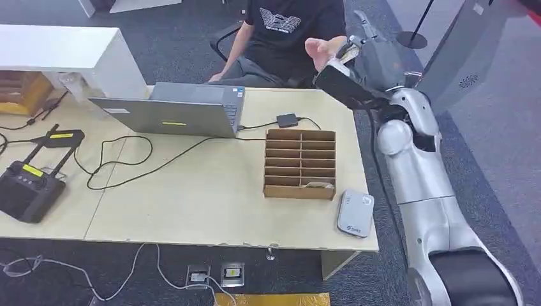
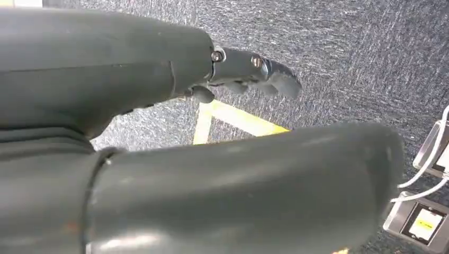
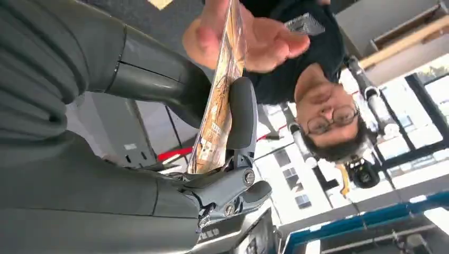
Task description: Pass the card to the sensor for recognition and then transmit it.
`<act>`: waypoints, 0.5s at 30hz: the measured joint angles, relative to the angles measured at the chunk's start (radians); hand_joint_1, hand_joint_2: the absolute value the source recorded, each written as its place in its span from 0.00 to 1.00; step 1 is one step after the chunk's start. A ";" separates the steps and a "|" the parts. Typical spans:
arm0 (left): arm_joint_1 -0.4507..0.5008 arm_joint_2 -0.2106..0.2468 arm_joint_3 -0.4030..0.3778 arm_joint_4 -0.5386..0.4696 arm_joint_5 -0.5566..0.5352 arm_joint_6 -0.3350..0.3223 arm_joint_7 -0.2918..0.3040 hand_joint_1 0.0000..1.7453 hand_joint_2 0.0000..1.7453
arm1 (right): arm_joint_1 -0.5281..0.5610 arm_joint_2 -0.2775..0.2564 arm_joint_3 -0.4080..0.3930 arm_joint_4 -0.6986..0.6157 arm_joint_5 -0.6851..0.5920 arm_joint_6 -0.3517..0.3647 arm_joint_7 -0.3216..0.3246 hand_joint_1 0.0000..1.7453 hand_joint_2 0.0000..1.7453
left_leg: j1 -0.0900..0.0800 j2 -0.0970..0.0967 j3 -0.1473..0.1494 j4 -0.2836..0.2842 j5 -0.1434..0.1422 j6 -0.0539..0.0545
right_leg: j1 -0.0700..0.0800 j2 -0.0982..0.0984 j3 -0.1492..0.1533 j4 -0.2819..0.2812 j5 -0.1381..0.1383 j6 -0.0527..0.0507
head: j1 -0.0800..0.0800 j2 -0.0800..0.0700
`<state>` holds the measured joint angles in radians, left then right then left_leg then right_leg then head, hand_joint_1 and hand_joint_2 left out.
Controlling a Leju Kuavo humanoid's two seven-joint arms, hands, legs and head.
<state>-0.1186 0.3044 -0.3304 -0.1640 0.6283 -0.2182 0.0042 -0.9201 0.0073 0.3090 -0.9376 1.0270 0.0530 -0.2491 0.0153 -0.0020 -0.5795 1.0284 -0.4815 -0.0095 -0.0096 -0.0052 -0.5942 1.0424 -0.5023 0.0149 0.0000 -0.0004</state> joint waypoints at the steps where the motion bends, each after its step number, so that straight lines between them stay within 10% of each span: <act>1: 0.000 0.000 -0.002 0.000 0.000 0.000 0.000 0.00 0.00 | -0.001 0.006 0.002 0.015 0.003 -0.002 -0.002 1.00 1.00 | 0.000 0.000 0.000 0.000 0.000 0.000 | 0.000 0.000 0.000 0.000 0.000 0.000 | -0.001 0.000; 15: 0.002 0.006 -0.028 0.000 0.010 0.008 0.016 0.00 0.00 | -0.027 0.065 0.049 0.261 0.066 -0.061 0.013 0.98 1.00 | 0.000 -0.001 0.000 0.000 0.000 0.000 | 0.000 -0.002 0.000 0.000 0.000 0.000 | 0.000 0.000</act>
<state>-0.1163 0.3109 -0.3582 -0.1640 0.6382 -0.2102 0.0206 -0.9471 0.0725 0.3582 -0.6767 1.0933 -0.0076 -0.2357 0.0152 -0.0031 -0.5798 1.0284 -0.4815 -0.0096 -0.0097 -0.0069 -0.5942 1.0420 -0.5025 0.0146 -0.0004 -0.0004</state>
